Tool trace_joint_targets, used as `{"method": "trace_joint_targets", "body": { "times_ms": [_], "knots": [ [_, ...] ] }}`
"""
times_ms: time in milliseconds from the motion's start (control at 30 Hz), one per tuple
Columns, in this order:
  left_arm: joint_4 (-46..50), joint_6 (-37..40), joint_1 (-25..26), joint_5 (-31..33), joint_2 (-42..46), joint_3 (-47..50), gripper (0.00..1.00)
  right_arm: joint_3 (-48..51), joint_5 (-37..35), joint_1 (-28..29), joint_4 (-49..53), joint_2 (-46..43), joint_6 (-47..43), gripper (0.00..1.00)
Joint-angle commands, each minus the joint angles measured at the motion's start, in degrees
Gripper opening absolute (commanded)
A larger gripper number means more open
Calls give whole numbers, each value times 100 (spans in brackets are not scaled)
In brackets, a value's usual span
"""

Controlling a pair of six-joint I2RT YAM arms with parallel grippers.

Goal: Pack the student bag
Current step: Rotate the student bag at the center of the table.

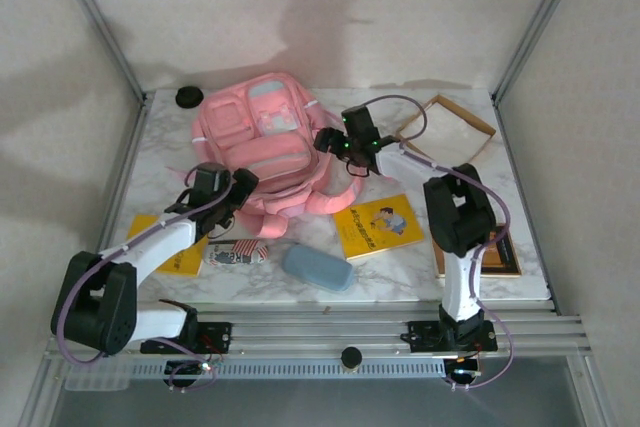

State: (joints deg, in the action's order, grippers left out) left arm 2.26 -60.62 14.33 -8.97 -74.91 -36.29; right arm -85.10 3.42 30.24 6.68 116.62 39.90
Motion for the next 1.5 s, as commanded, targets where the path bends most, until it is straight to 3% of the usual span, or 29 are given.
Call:
{"method": "trace_joint_targets", "body": {
  "times_ms": [0, 167, 333, 500, 600, 867, 1233, 1300, 1400, 1467],
  "knots": [
    [119, -200, 80, 286, -19, 137, 99, -554, -202, -1, 222, 452, -36, 76],
    [-191, -249, 96, 344, -318, 192, 99, -1233, -107, 4, 399, 1146, -39, 69],
    [-384, -64, 66, 340, -737, -62, 94, -1510, -97, 2, 583, 1403, -44, 53],
    [-679, 109, 0, 439, -1035, -312, 78, -1304, 241, 9, 202, 1170, -144, 16],
    [-945, 260, -116, 469, -1073, -382, 69, -1103, 576, 3, -96, 862, -168, 0],
    [-1293, 726, -823, 367, -1209, -686, 46, 260, 1062, 194, -1454, -340, 230, 0],
    [-1956, 1323, -1448, 2, -2267, -1748, 48, 1109, 389, 1337, -2384, -540, 1142, 0],
    [-1987, 1386, -1591, -132, -2438, -1906, 61, 1021, 376, 1516, -2330, -467, 1106, 14],
    [-1398, 1584, -1781, 61, -2478, -2165, 71, 1063, 198, 1597, -2106, -629, 911, 27],
    [-1054, 1614, -1878, 225, -2265, -2122, 77, 1264, -120, 1578, -1893, -990, 712, 43]
  ]
}}
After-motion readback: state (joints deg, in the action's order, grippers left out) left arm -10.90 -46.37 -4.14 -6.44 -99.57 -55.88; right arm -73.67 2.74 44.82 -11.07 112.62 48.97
